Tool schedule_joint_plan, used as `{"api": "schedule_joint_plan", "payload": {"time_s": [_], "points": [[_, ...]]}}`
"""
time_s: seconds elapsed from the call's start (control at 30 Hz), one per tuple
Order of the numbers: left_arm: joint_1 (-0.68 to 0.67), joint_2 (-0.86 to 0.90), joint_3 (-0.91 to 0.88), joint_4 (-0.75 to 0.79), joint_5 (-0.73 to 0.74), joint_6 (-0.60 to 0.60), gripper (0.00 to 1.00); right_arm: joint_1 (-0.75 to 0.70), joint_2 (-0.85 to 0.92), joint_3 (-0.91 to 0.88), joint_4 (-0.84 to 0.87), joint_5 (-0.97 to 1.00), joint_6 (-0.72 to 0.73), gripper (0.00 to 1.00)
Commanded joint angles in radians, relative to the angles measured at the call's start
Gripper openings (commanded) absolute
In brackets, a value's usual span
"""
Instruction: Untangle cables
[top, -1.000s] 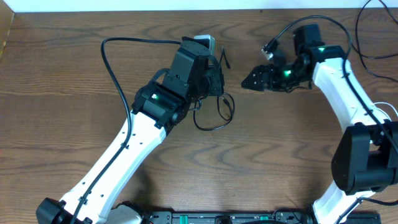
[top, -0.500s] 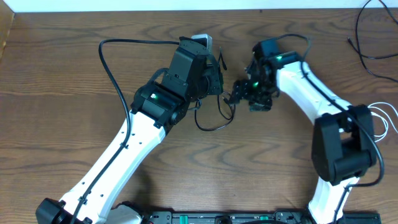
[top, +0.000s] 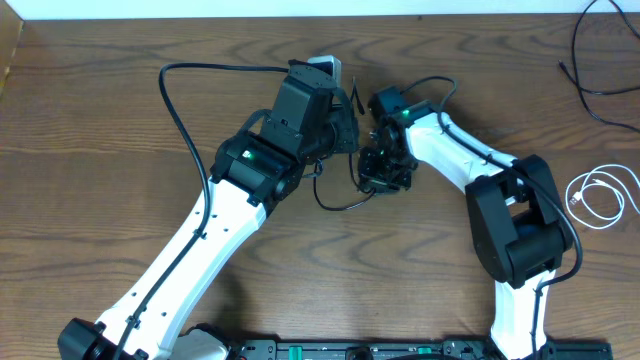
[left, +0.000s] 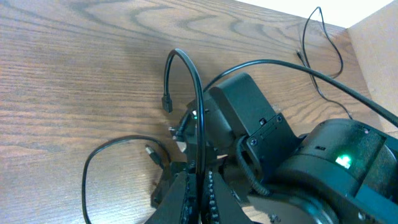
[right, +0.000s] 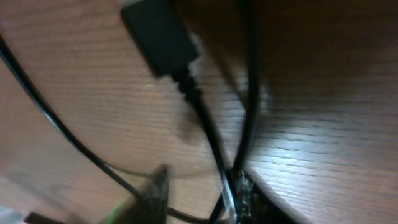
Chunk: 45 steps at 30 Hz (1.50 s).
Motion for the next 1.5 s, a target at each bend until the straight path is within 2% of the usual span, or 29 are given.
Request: {"api": "schedule_joint_plan", "payload": {"time_s": [0.0, 0.03, 0.23, 0.27, 0.37, 0.47, 0.63, 0.8, 1.0, 1.17, 1.47], "points": [[0.004, -0.013, 0.005, -0.010, -0.002, -0.009, 0.08, 0.008, 0.008, -0.003, 0.003, 0.024, 0.016, 0.04], [0.004, -0.013, 0.005, -0.014, -0.003, -0.009, 0.07, 0.003, 0.008, -0.003, 0.002, 0.036, 0.016, 0.01], [0.004, -0.013, 0.004, -0.071, -0.002, -0.009, 0.09, -0.082, -0.048, 0.008, -0.006, 0.031, -0.074, 0.01], [0.004, -0.013, 0.003, -0.082, -0.002, -0.009, 0.12, -0.103, -0.070, 0.013, -0.006, 0.021, -0.094, 0.01], [0.004, -0.013, 0.003, -0.117, -0.003, -0.009, 0.31, -0.166, -0.150, 0.026, -0.005, 0.008, -0.135, 0.01], [0.004, -0.013, 0.002, -0.141, -0.002, -0.009, 0.57, -0.234, -0.246, 0.040, -0.004, 0.008, -0.143, 0.01], [0.004, -0.013, 0.002, -0.148, -0.002, -0.009, 0.75, -0.368, -0.402, 0.072, 0.016, 0.008, -0.142, 0.01], [0.004, -0.013, 0.001, -0.148, -0.003, -0.009, 0.77, -0.498, -0.490, 0.120, 0.033, 0.018, -0.138, 0.01], [0.004, -0.013, 0.001, -0.147, -0.003, -0.009, 0.77, -0.642, -0.499, 0.177, 0.041, 0.092, -0.137, 0.01], [0.004, -0.008, 0.000, -0.144, -0.003, -0.009, 0.76, -0.715, -0.476, 0.177, 0.082, 0.204, -0.137, 0.01], [0.004, 0.018, 0.000, -0.137, -0.003, -0.009, 0.77, -0.805, -0.382, 0.177, 0.266, 0.192, -0.124, 0.01]]}}
